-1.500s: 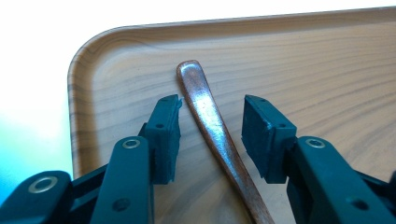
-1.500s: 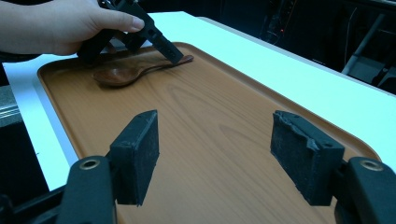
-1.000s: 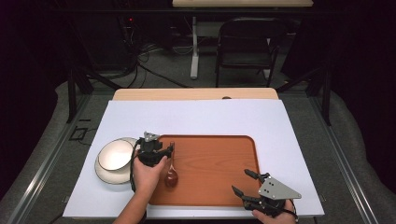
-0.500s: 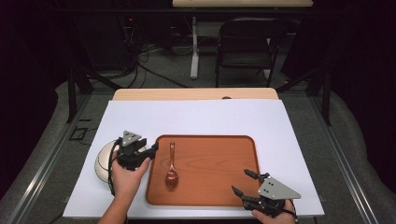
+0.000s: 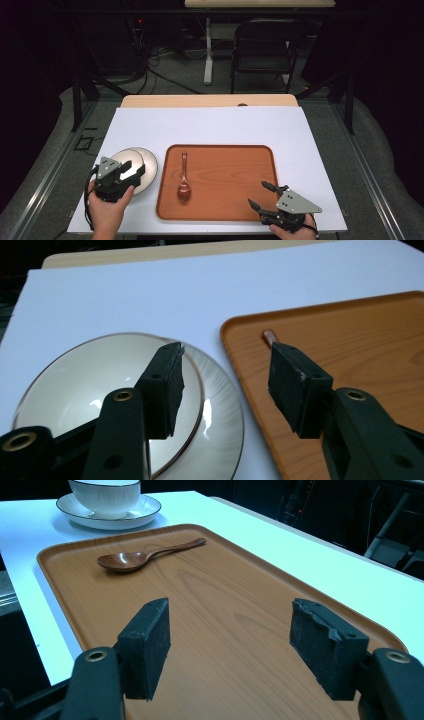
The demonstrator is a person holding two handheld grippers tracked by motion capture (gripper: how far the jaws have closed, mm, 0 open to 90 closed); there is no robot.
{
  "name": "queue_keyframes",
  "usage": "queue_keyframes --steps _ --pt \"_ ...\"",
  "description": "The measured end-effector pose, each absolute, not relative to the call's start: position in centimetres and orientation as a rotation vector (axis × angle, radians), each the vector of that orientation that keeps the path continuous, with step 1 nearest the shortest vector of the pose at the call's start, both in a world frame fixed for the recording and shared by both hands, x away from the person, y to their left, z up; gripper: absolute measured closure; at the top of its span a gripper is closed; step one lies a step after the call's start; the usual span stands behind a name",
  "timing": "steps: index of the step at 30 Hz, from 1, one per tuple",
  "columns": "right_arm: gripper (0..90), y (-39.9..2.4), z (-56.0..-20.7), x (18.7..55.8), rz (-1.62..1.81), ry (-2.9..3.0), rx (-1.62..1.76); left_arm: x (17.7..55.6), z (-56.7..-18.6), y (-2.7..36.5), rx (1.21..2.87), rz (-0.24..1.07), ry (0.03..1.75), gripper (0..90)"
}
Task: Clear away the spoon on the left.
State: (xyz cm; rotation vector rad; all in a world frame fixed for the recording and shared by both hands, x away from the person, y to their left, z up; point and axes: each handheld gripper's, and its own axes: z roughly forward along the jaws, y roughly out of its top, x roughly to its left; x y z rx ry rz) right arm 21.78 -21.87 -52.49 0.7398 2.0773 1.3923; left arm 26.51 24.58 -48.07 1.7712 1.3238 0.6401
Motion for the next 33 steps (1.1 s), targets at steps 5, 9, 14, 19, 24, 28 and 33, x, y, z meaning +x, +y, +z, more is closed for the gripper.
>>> queue_keyframes --steps 5,9,14,19,24,28,33 --pt "32.3 -21.8 -52.6 21.8 1.386 2.09 0.736 24.9 -48.8 25.5 1.754 0.652 1.325 48.4" --pt "32.2 -21.7 -52.7 21.9 1.375 2.098 0.74 24.0 -49.6 25.6 1.762 0.664 1.315 48.0" --pt "32.2 -21.7 -52.8 21.9 1.372 2.102 0.744 23.6 -50.6 25.4 1.786 0.647 1.302 47.0" --pt "32.2 -21.6 -52.8 22.0 1.368 2.104 0.74 23.5 -51.6 25.3 1.793 0.649 1.294 47.2" --pt "32.1 -21.6 -52.8 22.0 1.368 2.106 0.743 23.6 -52.3 24.8 1.833 0.653 1.302 47.6" --pt "32.1 -21.7 -52.8 22.0 1.368 2.108 0.743 23.7 -52.5 24.6 1.845 0.656 1.292 47.5" --pt "31.7 -21.6 -52.9 22.1 1.363 2.114 0.743 24.0 -52.8 24.7 1.84 0.644 1.304 47.5"
